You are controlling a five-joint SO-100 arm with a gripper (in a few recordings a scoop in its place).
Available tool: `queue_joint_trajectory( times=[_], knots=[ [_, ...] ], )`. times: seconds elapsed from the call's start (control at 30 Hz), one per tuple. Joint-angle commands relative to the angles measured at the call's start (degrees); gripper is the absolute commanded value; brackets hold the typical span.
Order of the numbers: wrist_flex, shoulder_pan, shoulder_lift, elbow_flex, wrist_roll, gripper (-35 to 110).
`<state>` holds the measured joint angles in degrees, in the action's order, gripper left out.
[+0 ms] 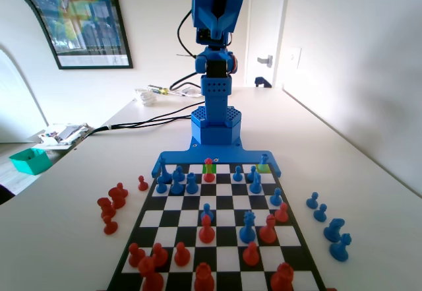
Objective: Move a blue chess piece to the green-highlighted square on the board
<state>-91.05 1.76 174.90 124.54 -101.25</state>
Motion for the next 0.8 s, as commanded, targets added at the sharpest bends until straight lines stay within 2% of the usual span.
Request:
queue_joint_trajectory(
  times=[0.0, 0.77],
  knots=[
    [1.0, 0.4, 0.2, 0.4, 0.0, 1],
    [1.1, -0.4, 0.2, 0.4, 0.0, 3]
  ],
)
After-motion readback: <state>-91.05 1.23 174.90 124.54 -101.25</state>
